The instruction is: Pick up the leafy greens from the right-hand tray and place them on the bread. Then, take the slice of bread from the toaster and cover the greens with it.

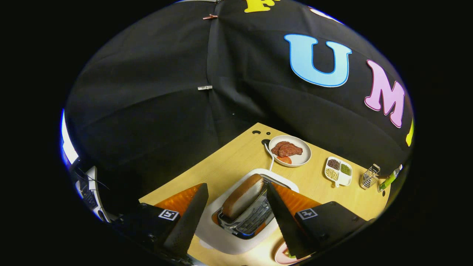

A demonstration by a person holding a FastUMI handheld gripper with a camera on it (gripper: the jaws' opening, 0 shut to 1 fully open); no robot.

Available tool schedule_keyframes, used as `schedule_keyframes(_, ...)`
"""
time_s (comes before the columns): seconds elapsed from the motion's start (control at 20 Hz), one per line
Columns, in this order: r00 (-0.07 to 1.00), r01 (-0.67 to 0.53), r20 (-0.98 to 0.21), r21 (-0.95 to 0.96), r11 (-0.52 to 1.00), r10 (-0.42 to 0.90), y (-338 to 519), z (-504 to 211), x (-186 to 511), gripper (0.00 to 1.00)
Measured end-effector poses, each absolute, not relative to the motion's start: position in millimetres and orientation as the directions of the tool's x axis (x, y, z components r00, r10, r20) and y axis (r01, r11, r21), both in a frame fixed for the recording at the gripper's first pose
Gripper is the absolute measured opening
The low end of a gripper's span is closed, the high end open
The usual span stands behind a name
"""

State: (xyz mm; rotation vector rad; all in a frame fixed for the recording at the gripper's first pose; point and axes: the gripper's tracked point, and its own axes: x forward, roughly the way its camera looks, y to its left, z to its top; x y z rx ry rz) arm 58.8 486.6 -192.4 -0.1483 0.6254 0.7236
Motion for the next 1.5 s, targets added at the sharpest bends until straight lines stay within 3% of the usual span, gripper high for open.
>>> schedule_keyframes(0.3,0.619,-0.575,-0.608,0.080,0.814,0.497,490,-220,75,0.98)
schedule_keyframes(0.4,0.633,-0.544,-0.618,0.074,0.836,0.467,488,-225,77,0.93)
schedule_keyframes(0.5,0.638,-0.532,-0.621,0.072,0.844,0.455,490,-226,76,0.82)
schedule_keyframes(0.8,0.662,-0.462,-0.651,0.035,0.886,0.371,479,-233,77,0.37)
schedule_keyframes(0.85,0.659,-0.454,-0.658,0.037,0.890,0.363,476,-233,78,0.23)
schedule_keyframes(0.95,0.636,-0.451,-0.677,0.064,0.890,0.371,476,-236,77,0.17)
schedule_keyframes(1.15,0.593,-0.426,-0.686,0.176,0.887,0.421,475,-226,73,0.14)
schedule_keyframes(1.5,0.633,-0.429,-0.594,0.264,0.864,0.496,461,-167,86,0.12)
